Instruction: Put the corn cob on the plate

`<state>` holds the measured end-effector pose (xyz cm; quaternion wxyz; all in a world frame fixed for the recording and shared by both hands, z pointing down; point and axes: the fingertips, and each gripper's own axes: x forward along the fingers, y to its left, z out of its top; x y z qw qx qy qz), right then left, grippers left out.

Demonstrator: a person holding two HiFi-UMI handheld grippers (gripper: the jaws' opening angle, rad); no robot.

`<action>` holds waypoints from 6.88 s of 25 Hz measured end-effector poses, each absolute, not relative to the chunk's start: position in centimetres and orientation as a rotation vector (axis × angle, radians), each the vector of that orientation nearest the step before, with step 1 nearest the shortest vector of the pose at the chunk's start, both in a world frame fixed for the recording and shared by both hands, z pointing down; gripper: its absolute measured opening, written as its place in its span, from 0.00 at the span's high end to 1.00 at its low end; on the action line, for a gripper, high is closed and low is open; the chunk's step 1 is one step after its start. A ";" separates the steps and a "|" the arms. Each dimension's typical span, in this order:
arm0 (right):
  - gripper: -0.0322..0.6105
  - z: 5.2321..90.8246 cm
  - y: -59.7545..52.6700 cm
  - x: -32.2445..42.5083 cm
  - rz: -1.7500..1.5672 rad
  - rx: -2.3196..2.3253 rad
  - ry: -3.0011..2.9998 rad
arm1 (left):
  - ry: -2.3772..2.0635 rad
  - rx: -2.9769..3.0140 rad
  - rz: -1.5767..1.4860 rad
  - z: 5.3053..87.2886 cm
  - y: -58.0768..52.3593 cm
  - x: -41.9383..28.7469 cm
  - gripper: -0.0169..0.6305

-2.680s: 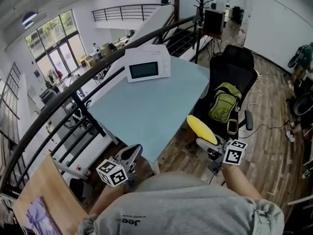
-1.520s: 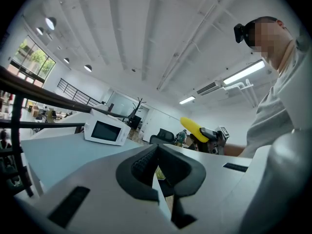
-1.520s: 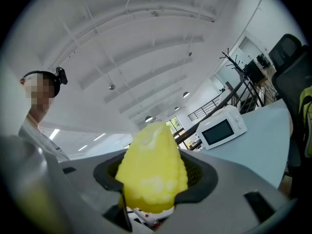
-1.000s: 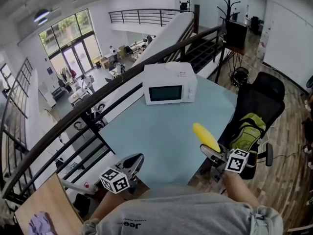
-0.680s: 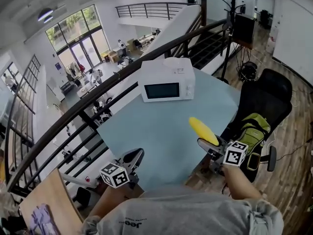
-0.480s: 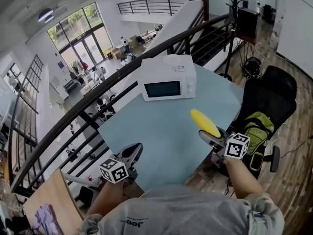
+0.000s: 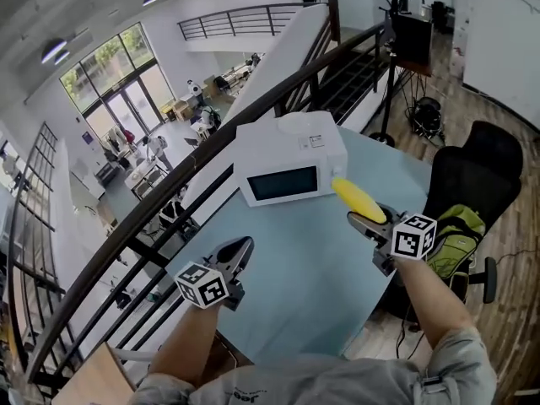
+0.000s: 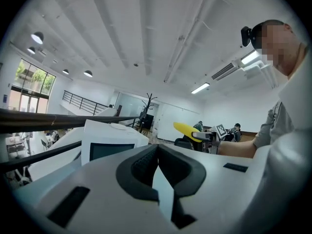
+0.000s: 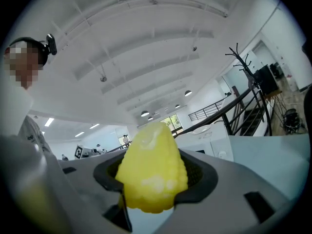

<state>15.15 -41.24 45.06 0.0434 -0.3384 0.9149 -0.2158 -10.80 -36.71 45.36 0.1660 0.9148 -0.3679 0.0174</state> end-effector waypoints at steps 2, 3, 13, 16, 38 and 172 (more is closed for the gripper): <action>0.55 45.1 -44.7 14.2 -0.654 -1.078 2.805 | -1.033 2.627 0.048 45.4 -40.3 -11.4 0.95; 0.55 45.2 -46.4 13.9 -0.653 -1.096 2.809 | -1.032 2.636 0.048 45.5 -42.0 -11.7 0.95; 0.55 47.6 -63.3 8.8 -0.597 -1.218 2.990 | -1.078 2.661 0.066 46.1 -56.4 -14.2 0.95; 0.55 48.6 -67.7 7.8 -0.583 -1.244 3.057 | -1.102 2.663 0.070 46.2 -59.8 -14.4 0.95; 0.55 52.1 -87.9 6.0 -0.602 -1.596 3.190 | -1.135 2.593 0.101 46.4 -77.5 -12.6 0.95; 0.92 41.6 -31.1 18.8 -0.403 -1.422 3.031 | -1.273 2.502 0.049 41.4 -23.6 -8.2 0.95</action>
